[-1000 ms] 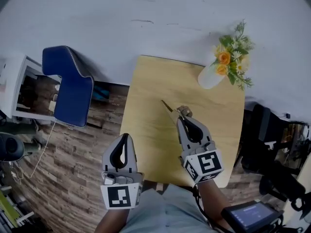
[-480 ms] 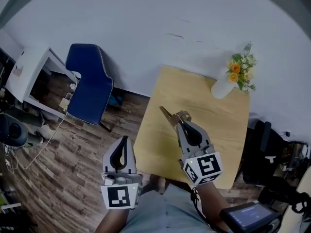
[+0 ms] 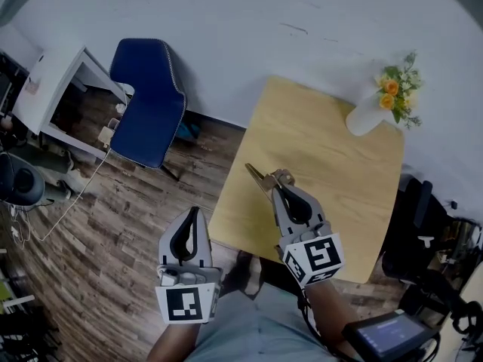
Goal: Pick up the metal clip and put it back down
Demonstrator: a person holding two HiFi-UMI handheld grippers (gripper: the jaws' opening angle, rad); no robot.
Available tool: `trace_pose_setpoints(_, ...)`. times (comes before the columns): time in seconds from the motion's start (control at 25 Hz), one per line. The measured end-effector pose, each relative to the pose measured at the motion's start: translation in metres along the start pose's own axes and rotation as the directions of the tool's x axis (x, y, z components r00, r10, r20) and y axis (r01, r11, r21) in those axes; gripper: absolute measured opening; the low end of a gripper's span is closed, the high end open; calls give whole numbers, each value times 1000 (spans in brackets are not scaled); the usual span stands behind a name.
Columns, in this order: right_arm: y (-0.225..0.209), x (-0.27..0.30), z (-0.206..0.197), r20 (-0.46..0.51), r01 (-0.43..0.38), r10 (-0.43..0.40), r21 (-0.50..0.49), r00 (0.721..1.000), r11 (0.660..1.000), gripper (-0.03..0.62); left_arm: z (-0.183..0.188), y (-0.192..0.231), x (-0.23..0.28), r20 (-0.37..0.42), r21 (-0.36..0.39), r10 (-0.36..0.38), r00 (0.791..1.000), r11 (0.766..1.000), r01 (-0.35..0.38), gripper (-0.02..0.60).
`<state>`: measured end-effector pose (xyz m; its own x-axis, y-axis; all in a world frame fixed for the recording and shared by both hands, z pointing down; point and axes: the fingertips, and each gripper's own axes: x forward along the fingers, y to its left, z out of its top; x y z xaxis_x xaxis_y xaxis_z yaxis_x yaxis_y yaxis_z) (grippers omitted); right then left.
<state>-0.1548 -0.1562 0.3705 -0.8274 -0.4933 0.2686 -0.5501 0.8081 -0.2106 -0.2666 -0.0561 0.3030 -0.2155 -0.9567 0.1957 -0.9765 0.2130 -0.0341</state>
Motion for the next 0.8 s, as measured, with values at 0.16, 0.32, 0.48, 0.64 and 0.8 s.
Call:
trace_pose_setpoints(0.16,-4,9,-25,-34,-9,10,21,999,1000,53,-18,-1,8,-31,-7,-1,1000,1000,1,18)
trace_pose_setpoints(0.32,-6,20,-53,-72,-26,29,47,997,999,54,-40,1,17,-84,-12,7,996,1000,-8,18)
trace_pose_setpoints(0.48,-6,31,-80,-110,-57,64,64,992,996,54,-60,1,26,-131,-13,13,991,1000,-15,18)
trace_pose_setpoints(0.64,-10,39,-106,-144,-69,81,89,986,994,53,-79,-1,38,-170,-13,11,985,1000,-13,18)
trace_pose_setpoints(0.8,-15,46,-130,-177,-68,86,108,981,992,54,-97,-2,48,-203,-16,4,979,1000,-7,18)
